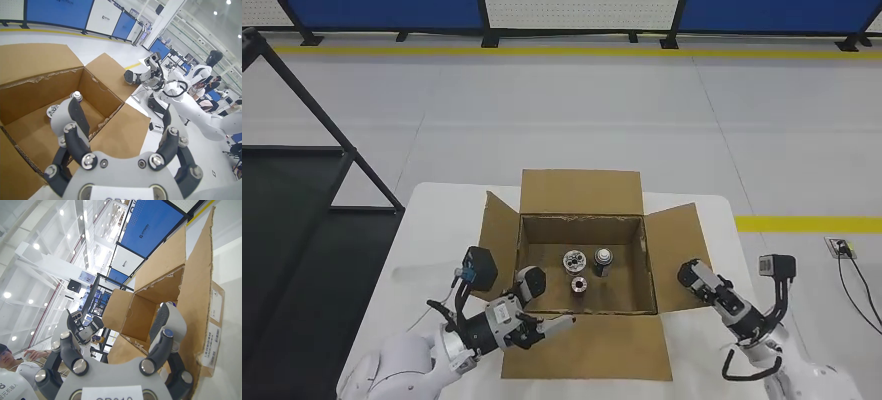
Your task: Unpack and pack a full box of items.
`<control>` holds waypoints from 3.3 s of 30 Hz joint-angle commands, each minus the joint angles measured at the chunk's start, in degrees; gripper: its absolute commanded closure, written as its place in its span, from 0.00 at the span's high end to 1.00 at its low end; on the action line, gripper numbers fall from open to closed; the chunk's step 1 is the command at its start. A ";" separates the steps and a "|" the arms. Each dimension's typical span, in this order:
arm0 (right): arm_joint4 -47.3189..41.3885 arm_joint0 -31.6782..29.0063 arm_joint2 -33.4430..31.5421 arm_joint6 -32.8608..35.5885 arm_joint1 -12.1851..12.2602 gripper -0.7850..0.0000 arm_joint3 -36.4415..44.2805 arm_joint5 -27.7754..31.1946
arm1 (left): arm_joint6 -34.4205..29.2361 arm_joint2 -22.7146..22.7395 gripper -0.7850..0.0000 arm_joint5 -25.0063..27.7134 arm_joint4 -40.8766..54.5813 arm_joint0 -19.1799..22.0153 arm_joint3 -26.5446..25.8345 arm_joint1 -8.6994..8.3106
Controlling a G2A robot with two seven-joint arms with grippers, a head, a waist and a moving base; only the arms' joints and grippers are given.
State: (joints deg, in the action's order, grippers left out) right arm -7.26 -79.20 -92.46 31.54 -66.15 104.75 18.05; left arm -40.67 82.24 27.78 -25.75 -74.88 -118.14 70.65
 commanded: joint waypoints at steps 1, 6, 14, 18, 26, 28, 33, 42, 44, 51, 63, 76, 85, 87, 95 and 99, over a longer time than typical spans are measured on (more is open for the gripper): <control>0.85 1.58 0.51 -0.03 0.04 1.00 -1.40 -2.77 | 0.58 0.51 1.00 0.36 0.01 -0.87 -0.46 -0.18; 1.98 4.98 1.67 -0.80 0.04 1.00 -4.88 -7.64 | 2.31 2.39 1.00 1.11 -1.07 -3.68 -1.49 -0.65; 3.95 7.59 2.84 2.05 0.35 1.00 -7.53 -12.21 | 4.50 5.79 1.00 2.14 -0.40 -7.21 -2.69 -1.36; 4.73 8.13 3.74 3.59 0.47 1.00 -7.99 -13.12 | 5.05 6.80 1.00 2.61 0.11 -8.23 -3.26 -1.67; 5.48 8.24 5.08 7.01 0.76 1.00 -7.95 -13.19 | 5.77 7.35 1.00 2.67 0.44 -8.61 -3.33 -2.17; 5.11 8.24 5.16 8.02 0.85 1.00 -8.01 -12.93 | 5.95 7.35 1.00 2.81 0.44 -8.53 -3.02 -2.28; 3.88 8.21 5.42 10.77 1.06 1.00 -8.04 -11.41 | 6.40 7.44 1.00 2.95 1.06 -8.38 -2.10 -2.56; 3.52 8.70 6.17 9.96 1.20 1.00 -7.91 -10.83 | 6.97 7.66 1.00 3.21 1.95 -8.34 -1.32 -3.06; 2.57 8.74 6.26 9.11 1.15 1.00 -7.65 -10.15 | 7.17 7.76 1.00 3.33 2.04 -8.55 -1.25 -3.17; -1.23 9.78 7.69 5.15 0.70 1.00 -6.00 -6.86 | 9.54 9.73 1.00 4.60 2.78 -10.84 -1.45 -3.55; 2.94 20.82 19.84 7.52 -0.65 1.00 -5.34 -7.30 | 19.60 18.55 1.00 10.67 3.75 -21.12 -5.38 -3.90; 0.30 22.55 22.74 9.84 -1.11 1.00 -6.70 -6.41 | 22.94 20.94 1.00 13.98 3.68 -25.72 -5.51 -3.84; 25.19 30.16 30.50 8.69 -1.66 1.00 -8.00 -15.63 | 26.74 22.39 1.00 12.41 10.40 -25.41 -4.74 -3.79; 29.77 31.33 31.95 8.84 -1.79 1.00 -8.31 -18.45 | 27.34 24.11 1.00 12.91 13.37 -25.81 -4.03 -3.87; 42.22 34.67 35.36 11.79 -2.03 1.00 -10.45 -22.52 | 27.76 31.11 1.00 14.41 20.18 -27.85 -1.65 -4.14; 46.39 35.89 36.33 13.13 -2.17 1.00 -11.76 -24.06 | 26.85 31.89 1.00 16.39 24.20 -28.48 -1.01 -4.23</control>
State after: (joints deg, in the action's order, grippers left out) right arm 37.78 -43.75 -56.37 44.59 -68.25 93.57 -5.01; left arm -13.13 114.22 43.18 -3.27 -103.21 -119.36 66.47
